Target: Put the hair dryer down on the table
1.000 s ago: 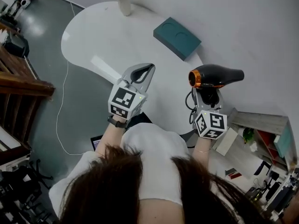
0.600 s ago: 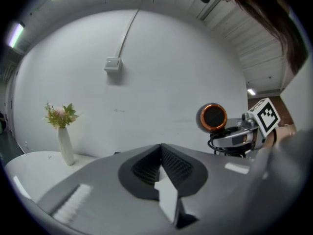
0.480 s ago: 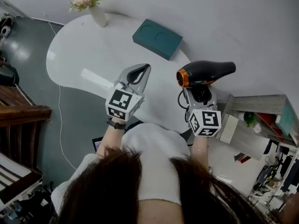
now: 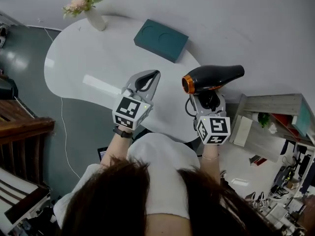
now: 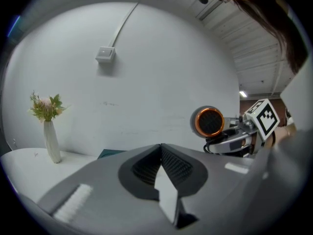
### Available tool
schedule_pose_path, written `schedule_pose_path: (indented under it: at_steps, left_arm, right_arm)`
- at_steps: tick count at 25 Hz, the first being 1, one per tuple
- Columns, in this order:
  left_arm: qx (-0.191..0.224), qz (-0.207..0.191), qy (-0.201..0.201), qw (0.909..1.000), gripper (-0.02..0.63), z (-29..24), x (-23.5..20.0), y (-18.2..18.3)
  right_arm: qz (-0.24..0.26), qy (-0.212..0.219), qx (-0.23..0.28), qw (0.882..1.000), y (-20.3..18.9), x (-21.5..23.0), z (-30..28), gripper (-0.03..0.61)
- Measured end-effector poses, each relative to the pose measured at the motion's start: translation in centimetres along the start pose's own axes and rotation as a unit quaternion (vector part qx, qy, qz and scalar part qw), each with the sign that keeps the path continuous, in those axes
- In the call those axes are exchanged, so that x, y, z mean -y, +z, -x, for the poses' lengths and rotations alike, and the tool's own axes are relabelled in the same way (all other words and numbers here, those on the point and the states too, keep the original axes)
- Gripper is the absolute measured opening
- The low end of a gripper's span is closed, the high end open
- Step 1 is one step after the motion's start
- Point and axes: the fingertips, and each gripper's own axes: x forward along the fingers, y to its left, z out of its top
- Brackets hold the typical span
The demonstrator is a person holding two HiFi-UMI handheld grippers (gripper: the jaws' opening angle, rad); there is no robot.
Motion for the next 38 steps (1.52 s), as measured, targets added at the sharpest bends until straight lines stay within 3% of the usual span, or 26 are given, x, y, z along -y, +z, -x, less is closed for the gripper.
schedule_pose_path:
  at_steps: [19, 38]
  left_arm:
    - [-0.043, 0.025, -0.005, 0.9987, 0.058, -1.5, -0.4, -6.1]
    - [-0.072, 0.061, 0.005, 0.9955, 0.058, -2.3, 0.2, -11.6]
  right_arm:
    - [-0.024, 0.021, -0.101, 0.994, -9.1, -0.5, -3.4, 0.259]
    - [-0.030, 0.045, -0.170, 0.984, -16.7, -1.7, -6.1, 0.259]
